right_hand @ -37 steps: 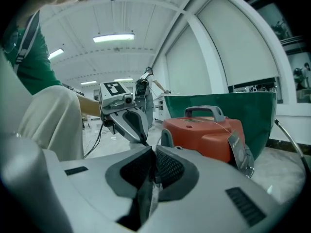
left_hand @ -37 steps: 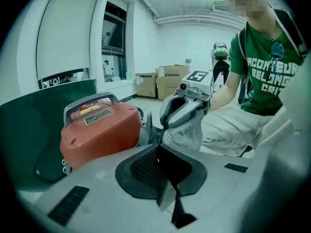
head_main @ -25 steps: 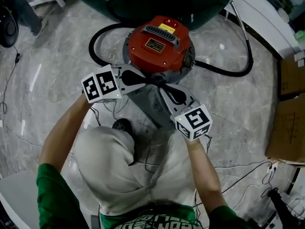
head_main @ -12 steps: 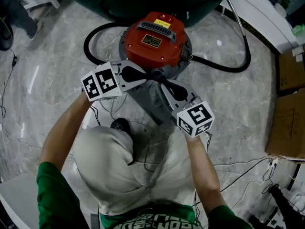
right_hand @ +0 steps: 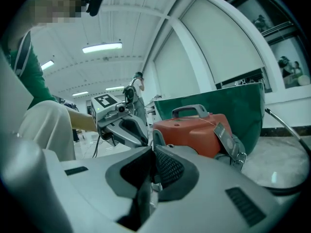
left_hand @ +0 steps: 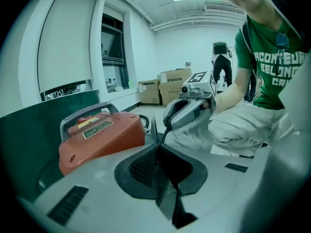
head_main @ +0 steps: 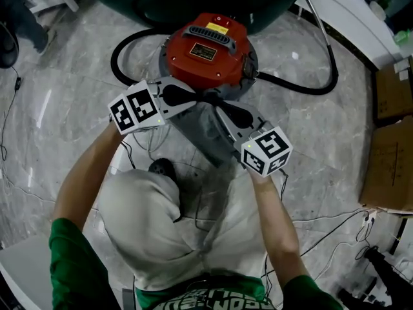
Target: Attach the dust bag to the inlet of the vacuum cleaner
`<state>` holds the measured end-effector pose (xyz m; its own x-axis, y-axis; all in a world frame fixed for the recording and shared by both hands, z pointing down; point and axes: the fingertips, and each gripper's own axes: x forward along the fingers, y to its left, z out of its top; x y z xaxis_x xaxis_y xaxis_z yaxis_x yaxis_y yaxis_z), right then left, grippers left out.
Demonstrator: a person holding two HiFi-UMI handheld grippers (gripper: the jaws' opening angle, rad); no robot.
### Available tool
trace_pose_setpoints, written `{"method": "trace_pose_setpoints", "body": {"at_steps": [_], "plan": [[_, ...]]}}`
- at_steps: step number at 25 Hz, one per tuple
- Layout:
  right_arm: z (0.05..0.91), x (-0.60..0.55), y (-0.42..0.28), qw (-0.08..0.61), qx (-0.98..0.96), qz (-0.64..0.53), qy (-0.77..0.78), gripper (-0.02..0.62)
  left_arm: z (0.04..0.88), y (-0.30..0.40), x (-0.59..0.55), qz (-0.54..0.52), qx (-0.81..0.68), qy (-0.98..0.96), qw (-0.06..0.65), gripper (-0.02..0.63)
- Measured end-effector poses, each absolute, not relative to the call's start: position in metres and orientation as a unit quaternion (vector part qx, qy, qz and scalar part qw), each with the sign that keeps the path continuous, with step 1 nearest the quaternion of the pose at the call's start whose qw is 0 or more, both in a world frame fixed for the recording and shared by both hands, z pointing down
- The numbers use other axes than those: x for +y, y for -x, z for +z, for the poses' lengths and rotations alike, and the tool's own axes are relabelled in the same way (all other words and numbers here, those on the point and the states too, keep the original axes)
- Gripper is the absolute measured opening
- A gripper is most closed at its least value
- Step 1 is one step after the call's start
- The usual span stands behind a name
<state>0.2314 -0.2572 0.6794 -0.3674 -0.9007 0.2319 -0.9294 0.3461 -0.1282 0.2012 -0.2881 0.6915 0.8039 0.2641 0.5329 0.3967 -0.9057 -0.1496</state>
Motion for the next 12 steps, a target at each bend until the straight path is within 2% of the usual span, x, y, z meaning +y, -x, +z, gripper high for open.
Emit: {"method": "trace_pose_setpoints", "body": {"at_steps": [12], "plan": [[0.6771, -0.251, -0.2261, 0.088, -0.829, 0.14, -0.534, 0.041, 0.6894, -0.1947, -0.2814, -0.273, -0.171, 0.937, 0.134, 0.033]]}}
